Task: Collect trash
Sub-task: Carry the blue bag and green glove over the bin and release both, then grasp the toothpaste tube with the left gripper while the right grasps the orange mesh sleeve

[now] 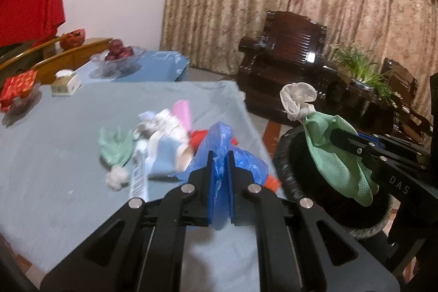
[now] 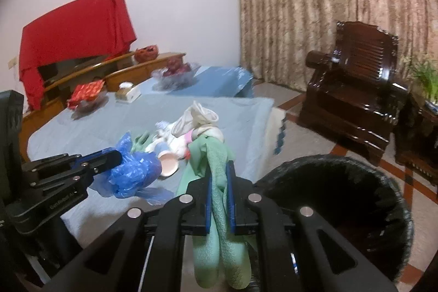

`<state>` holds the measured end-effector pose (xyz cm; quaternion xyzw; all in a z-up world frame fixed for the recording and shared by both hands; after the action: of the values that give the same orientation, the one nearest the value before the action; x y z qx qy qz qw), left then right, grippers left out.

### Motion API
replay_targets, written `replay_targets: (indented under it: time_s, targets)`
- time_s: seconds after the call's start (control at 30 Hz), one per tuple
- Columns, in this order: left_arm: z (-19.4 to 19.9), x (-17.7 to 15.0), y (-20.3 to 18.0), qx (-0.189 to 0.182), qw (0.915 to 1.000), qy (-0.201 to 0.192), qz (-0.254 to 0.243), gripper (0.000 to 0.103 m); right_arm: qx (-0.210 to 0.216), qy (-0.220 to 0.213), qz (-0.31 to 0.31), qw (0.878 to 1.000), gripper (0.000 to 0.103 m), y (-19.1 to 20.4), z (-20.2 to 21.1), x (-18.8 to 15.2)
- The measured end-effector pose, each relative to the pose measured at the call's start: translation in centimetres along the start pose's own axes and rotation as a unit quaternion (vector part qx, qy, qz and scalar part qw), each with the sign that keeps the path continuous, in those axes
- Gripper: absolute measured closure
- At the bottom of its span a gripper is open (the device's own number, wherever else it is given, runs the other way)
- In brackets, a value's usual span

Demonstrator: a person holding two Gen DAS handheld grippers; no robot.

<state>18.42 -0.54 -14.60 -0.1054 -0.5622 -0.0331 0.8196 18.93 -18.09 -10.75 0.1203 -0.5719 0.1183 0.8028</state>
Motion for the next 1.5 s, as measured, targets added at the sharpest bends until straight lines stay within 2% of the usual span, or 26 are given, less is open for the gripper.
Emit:
replay_targets:
  time_s: [0.33, 0.53, 0.7, 0.77, 0.87, 0.9, 0.97, 1.03, 1.1, 1.17, 1.33, 1.5]
  targets:
    - [-2.8, 1.9, -7.5, -0.067, 0.9975, -0.010, -0.020, 0.096, -0.075, -0.019, -0.028, 0.997, 0.094, -7.5, 2.9, 1.2]
    - [-5.5, 0.9, -13.1, -0.118, 0.9923, 0.009, -0.036, 0.096, -0.130, -0.001, -0.049, 0.990, 0.094, -13.2, 4.1, -0.5]
    - [-7.6, -0.7, -16.4, -0.149, 0.9871, 0.033, -0.049, 0.096, -0.162, 0.022, -0.060, 0.985, 0.094, -16.5, 4.4, -2.7]
    - [-8.3, -1.3, -17.4, -0.162, 0.9844, 0.045, -0.051, 0.091, -0.168, 0.033, -0.064, 0.983, 0.093, -17.2, 4.3, -3.5]
    - [-8.8, -1.8, -18.0, -0.167, 0.9836, 0.049, -0.049, 0.044, -0.186, 0.046, -0.060, 0.980, 0.083, -17.9, 4.1, -4.4]
    - [-8.7, -1.8, -18.0, -0.167, 0.9837, 0.046, -0.047, 0.042, -0.191, 0.046, -0.061, 0.979, 0.072, -18.1, 4.2, -4.6]
    - [-8.6, -1.7, -17.7, -0.167, 0.9839, 0.045, -0.047, 0.039, -0.201, 0.045, -0.066, 0.976, 0.055, -18.5, 4.5, -4.8]
    - [-8.4, -1.6, -16.8, -0.157, 0.9857, 0.041, -0.045, 0.034, -0.206, 0.040, -0.069, 0.975, 0.044, -18.6, 4.8, -4.7]
    - [-7.8, -1.4, -15.7, -0.148, 0.9877, 0.036, -0.038, 0.026, -0.209, 0.030, -0.071, 0.975, 0.018, -18.4, 5.1, -4.5]
    - [-7.2, -1.2, -14.3, -0.135, 0.9898, 0.028, -0.035, 0.020, -0.217, 0.013, -0.072, 0.973, 0.007, -18.0, 5.6, -3.9]
    - [-4.9, -0.2, -10.1, -0.089, 0.9954, 0.008, -0.035, 0.013, -0.215, -0.009, -0.071, 0.974, 0.006, -15.8, 5.1, -2.5]
    - [-2.1, 0.8, -5.0, -0.029, 0.9990, -0.013, -0.030, 0.013, -0.159, -0.019, -0.069, 0.985, 0.006, -11.0, 2.9, -1.3]
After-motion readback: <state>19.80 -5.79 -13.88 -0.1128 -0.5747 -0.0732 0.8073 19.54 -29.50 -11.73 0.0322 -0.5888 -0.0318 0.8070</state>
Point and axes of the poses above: each gripper's, at about its wrist camera, not at the fingertips, and z roughly against the way its jaws point, y to its left, x to its top, the point moved 6 cm from there along -z, roughly the way its jaws point, and after that the axes turned 11 degrees about -y, right-handed, at the moved point
